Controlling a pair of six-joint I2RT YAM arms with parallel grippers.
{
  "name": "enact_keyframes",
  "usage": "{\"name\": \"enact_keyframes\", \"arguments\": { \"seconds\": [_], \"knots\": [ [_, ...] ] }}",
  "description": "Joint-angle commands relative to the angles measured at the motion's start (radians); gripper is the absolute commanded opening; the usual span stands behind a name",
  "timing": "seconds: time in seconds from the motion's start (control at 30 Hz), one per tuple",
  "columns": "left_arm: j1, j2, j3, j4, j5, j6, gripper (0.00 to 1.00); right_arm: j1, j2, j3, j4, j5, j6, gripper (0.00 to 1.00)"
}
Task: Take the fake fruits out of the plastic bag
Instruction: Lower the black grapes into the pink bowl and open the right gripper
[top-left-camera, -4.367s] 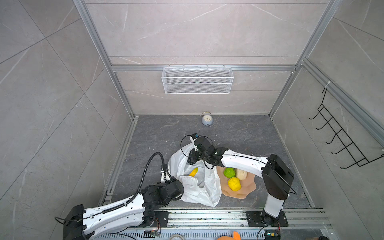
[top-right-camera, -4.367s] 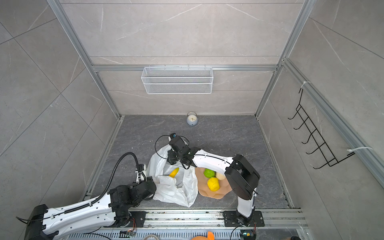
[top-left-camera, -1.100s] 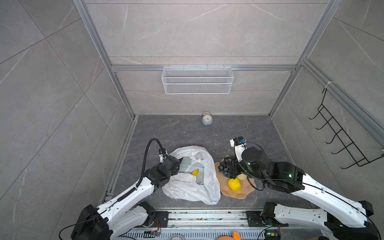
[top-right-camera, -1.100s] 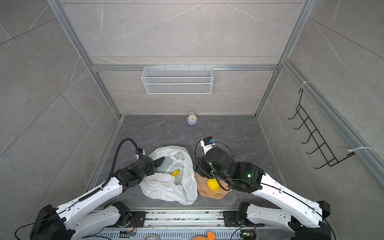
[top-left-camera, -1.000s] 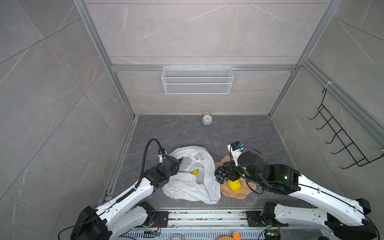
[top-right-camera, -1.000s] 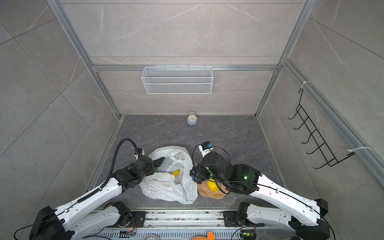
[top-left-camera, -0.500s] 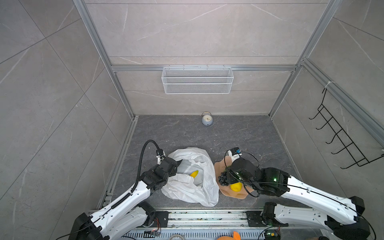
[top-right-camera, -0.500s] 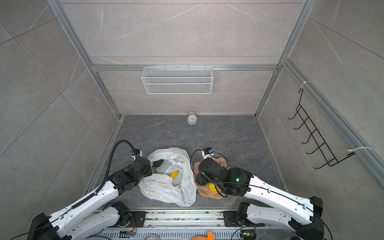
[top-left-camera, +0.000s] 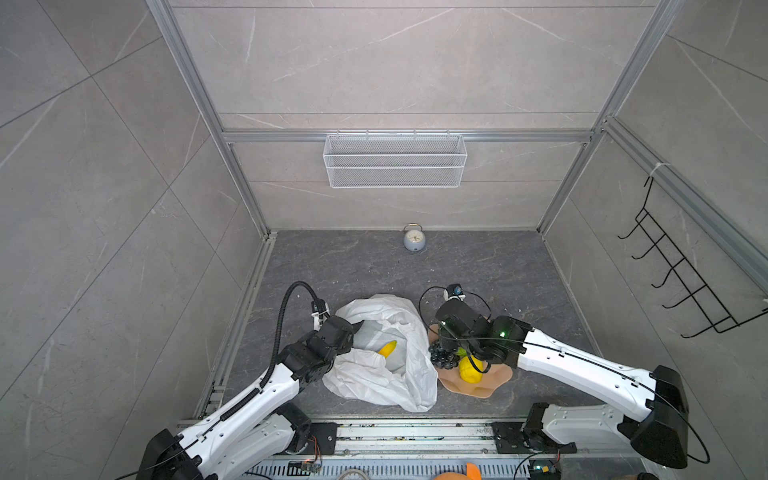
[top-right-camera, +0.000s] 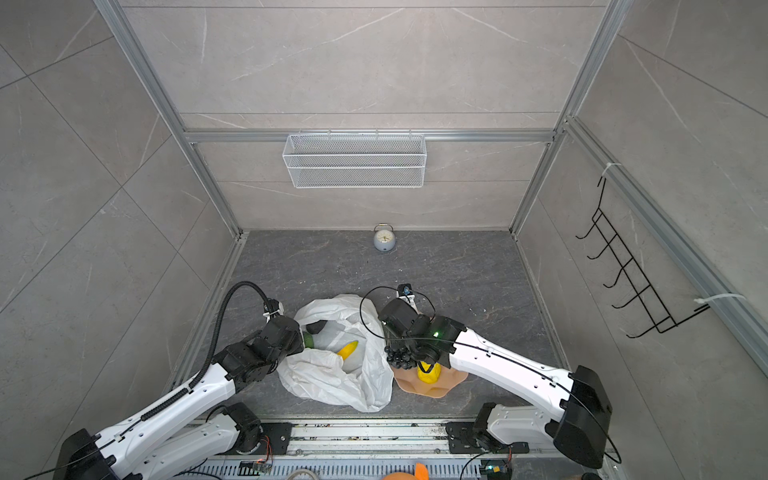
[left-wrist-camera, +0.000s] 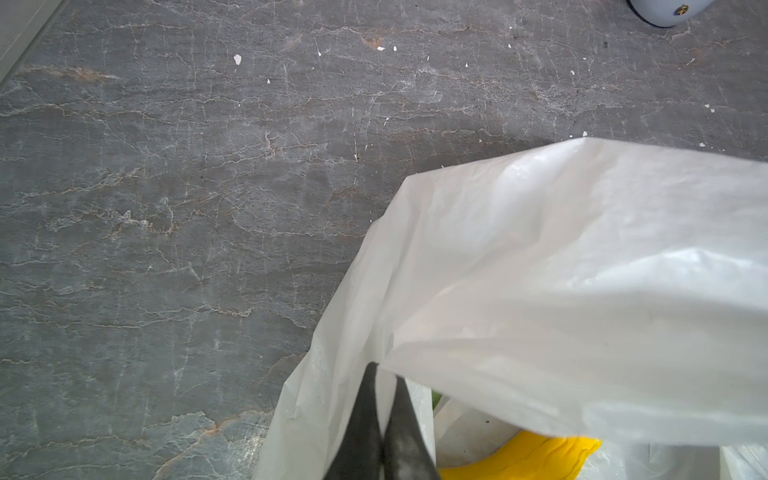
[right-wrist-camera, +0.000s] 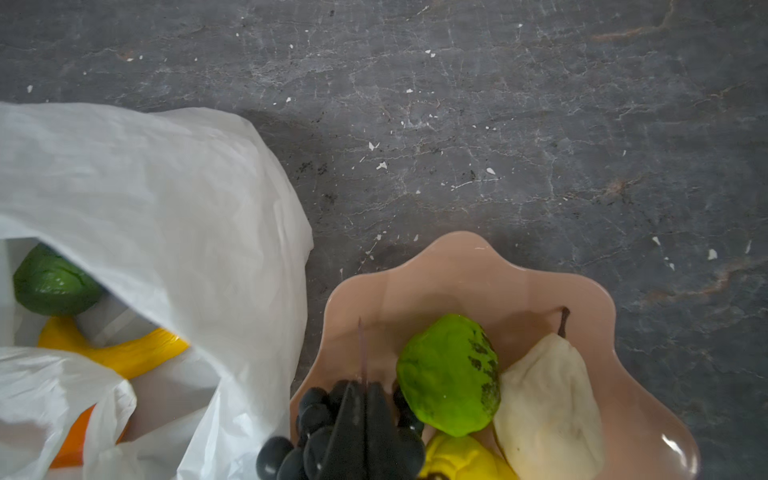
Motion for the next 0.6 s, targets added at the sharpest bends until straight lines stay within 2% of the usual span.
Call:
{"name": "enact_keyframes", "arguments": {
  "seconds": [0.0, 0.23, 0.5, 0.57],
  "knots": [
    [0.006, -0.023, -0.006, -0.034, -0.034, -0.005, 0.00, -0.053, 0.032, 0.034, 0.058, -0.044, -0.041, 0.00],
    [0.006, -0.032, -0.007, -0.025, -0.020, 0.011, 0.00, -0.170, 0.107, 0.017, 0.134, -0.098, -0.090, 0.00],
    [0.006, -0.037, -0.006, 0.024, 0.020, 0.055, 0.00, -0.207, 0.175, -0.022, 0.174, -0.104, -0.086, 0.00],
    [0.006, -0.038, -0.006, 0.032, 0.052, 0.067, 0.00, -0.207, 0.167, -0.033, 0.177, -0.095, -0.087, 0.07]
  ]
}}
